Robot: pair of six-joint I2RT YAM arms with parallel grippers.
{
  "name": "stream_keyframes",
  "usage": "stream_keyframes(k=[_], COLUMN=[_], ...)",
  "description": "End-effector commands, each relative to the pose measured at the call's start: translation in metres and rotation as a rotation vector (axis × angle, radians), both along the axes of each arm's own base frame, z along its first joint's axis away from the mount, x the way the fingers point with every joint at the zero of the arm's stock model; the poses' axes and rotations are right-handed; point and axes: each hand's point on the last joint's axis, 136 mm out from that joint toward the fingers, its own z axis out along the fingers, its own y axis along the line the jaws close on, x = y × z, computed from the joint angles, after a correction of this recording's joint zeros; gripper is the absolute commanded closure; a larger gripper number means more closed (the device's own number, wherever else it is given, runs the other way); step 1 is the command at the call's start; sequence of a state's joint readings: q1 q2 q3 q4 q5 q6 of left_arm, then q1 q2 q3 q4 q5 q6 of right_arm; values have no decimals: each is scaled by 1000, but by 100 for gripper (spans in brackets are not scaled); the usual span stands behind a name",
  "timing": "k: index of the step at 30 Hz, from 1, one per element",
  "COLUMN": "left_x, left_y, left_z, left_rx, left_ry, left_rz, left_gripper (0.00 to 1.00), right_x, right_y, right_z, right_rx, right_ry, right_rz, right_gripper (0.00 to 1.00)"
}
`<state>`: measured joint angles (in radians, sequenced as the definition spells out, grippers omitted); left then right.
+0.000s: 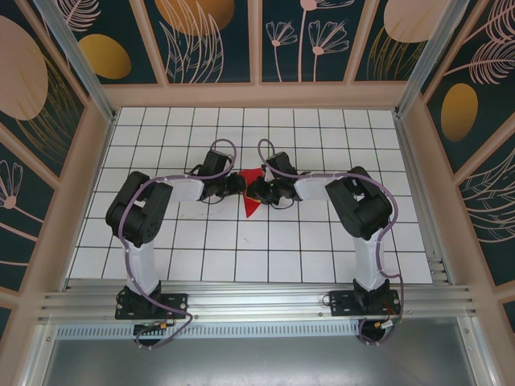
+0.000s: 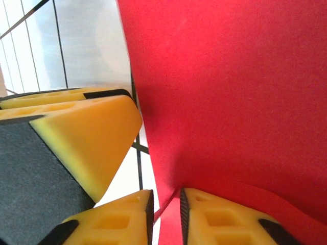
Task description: Fold a paper plane with a square sheet of paper (pick it up from the middle)
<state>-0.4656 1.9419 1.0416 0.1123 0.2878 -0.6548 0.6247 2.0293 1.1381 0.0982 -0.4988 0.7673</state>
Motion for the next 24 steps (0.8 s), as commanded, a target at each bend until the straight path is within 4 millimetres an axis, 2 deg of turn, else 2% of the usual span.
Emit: stream_keyframes(k=[1, 5, 9, 13, 24], left_x=[5, 8, 6, 2, -9], left_y=[11, 21, 26, 18, 2], left_z=[19, 28, 29, 32, 35], left_rx=[33, 43, 45, 5, -80], left_ry=[-17, -37, -36, -33, -16], left_rz=[75, 123, 139, 104, 15], left_gripper=[74, 74, 74, 76, 79], right_x=[-8, -10, -9, -8, -9], right_y=[-8, -9, -9, -10, -11], right_z=[-27, -28, -26, -24, -26], right_rx=[-70, -77, -73, -74, -74], right_ry=[34, 35, 27, 16, 19], right_rz=[4, 4, 5, 3, -2], right_gripper=[73, 69, 63, 62, 85])
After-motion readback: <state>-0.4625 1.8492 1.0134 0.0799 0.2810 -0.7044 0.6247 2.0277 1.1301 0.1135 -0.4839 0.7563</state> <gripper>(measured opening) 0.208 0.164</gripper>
